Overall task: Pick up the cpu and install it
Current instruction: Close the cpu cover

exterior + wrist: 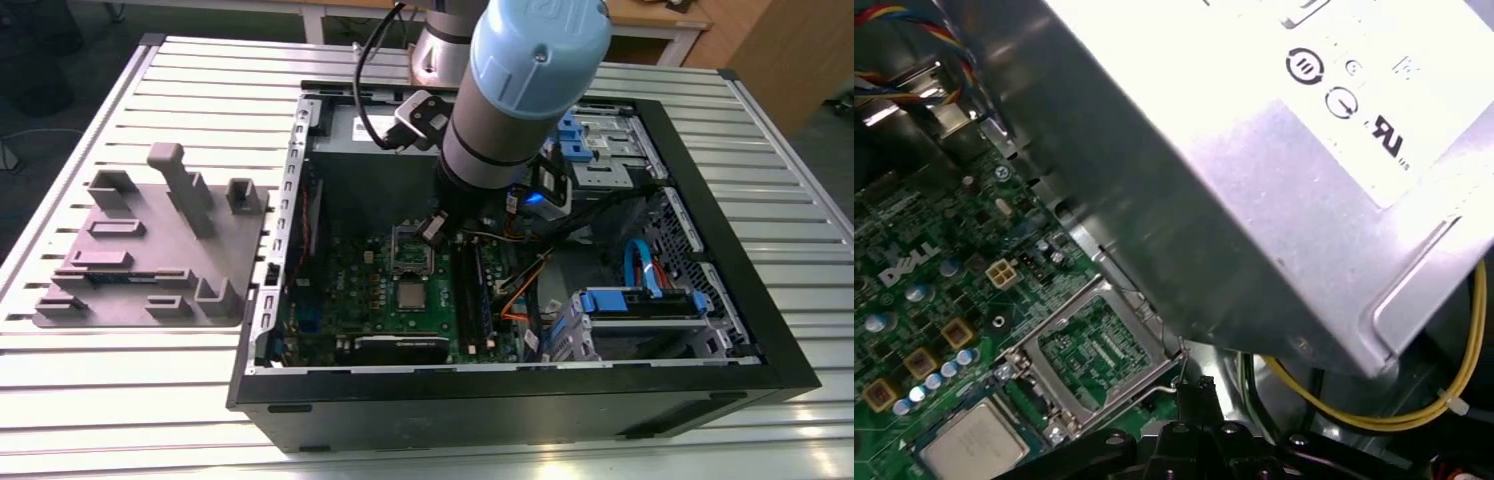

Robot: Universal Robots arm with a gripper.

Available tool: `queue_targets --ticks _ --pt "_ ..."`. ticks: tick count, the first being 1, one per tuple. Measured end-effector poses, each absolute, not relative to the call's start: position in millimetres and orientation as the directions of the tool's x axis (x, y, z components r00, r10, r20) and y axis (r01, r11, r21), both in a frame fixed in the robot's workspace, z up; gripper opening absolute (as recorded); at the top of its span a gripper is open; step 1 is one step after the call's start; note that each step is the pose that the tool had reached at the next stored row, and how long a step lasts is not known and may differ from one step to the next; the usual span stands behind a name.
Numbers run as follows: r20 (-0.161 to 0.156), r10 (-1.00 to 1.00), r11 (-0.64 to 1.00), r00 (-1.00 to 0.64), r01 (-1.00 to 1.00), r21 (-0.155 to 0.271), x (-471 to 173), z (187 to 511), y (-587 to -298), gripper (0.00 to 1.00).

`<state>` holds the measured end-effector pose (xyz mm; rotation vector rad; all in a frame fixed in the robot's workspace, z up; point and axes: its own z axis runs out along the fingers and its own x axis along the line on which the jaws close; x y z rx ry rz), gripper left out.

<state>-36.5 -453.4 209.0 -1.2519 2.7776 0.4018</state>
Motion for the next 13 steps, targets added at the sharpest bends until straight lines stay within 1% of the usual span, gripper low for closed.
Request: queue_targets --ticks 6,13 --pt "-0.172 -0.726 0.633 -0.666 -0.745 0.211 -36.4 206.9 -451.3 0.1" --pt "-0.186 -0.722 0.629 -0.666 -0.745 0.223 -36.4 204.8 -450.3 0.1"
